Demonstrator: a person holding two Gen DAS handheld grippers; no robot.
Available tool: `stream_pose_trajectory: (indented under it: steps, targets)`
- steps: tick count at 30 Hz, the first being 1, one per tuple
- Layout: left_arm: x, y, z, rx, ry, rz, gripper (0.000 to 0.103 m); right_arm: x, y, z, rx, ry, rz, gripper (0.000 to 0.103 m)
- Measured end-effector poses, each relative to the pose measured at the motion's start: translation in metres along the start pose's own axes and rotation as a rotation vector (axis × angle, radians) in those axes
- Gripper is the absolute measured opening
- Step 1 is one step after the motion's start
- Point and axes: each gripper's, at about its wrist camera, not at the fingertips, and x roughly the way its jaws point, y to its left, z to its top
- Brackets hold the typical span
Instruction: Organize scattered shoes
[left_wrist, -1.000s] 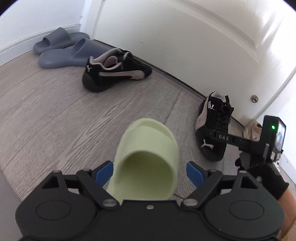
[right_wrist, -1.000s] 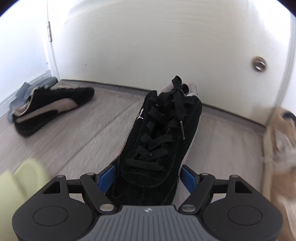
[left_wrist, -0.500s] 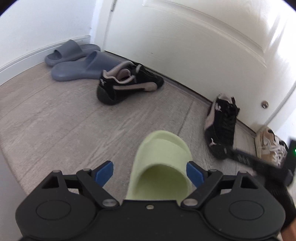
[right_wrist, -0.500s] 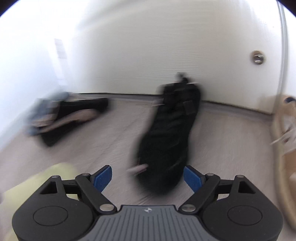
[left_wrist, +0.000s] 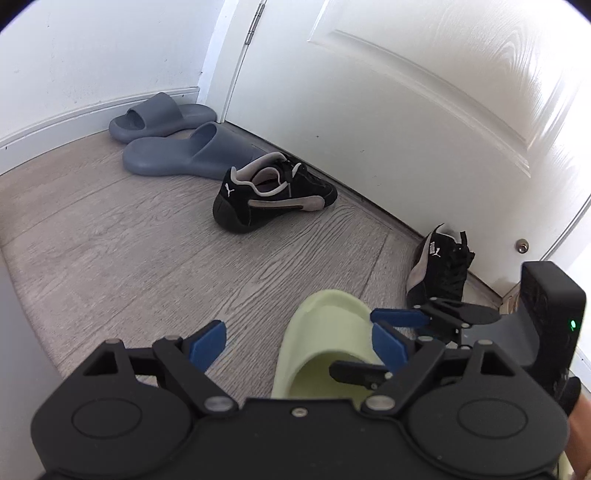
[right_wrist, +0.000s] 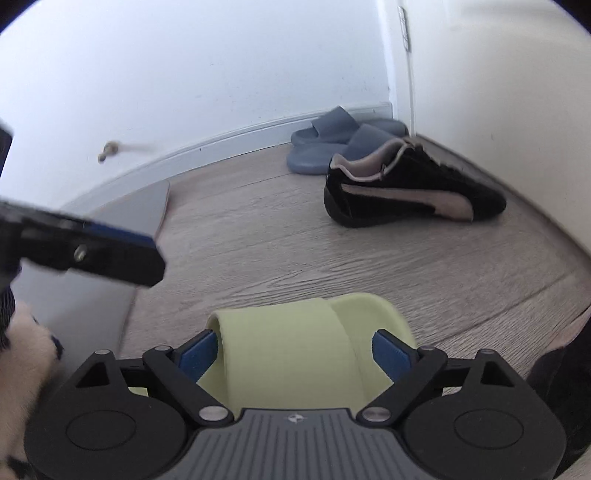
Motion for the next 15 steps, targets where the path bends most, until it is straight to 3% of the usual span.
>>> stream_pose_trajectory:
  steps: [2, 4, 8, 12, 15]
  targets:
    - [-0.001, 0.003, 0.001, -0.024, 0.004, -0.02, 0.087, -0.003, 0.004, -0.006, 0.036, -0.018, -0.011, 0.085]
    - [-0.001, 0.004, 0.001, -0.032, 0.007, -0.024, 0.087, -0.011, 0.01, -0.017, 0.049, -0.02, -0.032, 0.076]
    - [-0.001, 0.0, -0.001, -0.016, 0.016, -0.027, 0.087, -0.043, 0.027, -0.057, 0.15, -0.057, -0.161, 0.076]
    - [-0.003, -0.011, -0.006, 0.031, 0.019, -0.036, 0.087, -0.092, 0.039, -0.103, 0.371, -0.143, -0.319, 0.076]
    - [-0.004, -0.019, -0.011, 0.067, 0.028, -0.043, 0.087, -0.14, 0.059, -0.143, 0.576, -0.172, -0.527, 0.076]
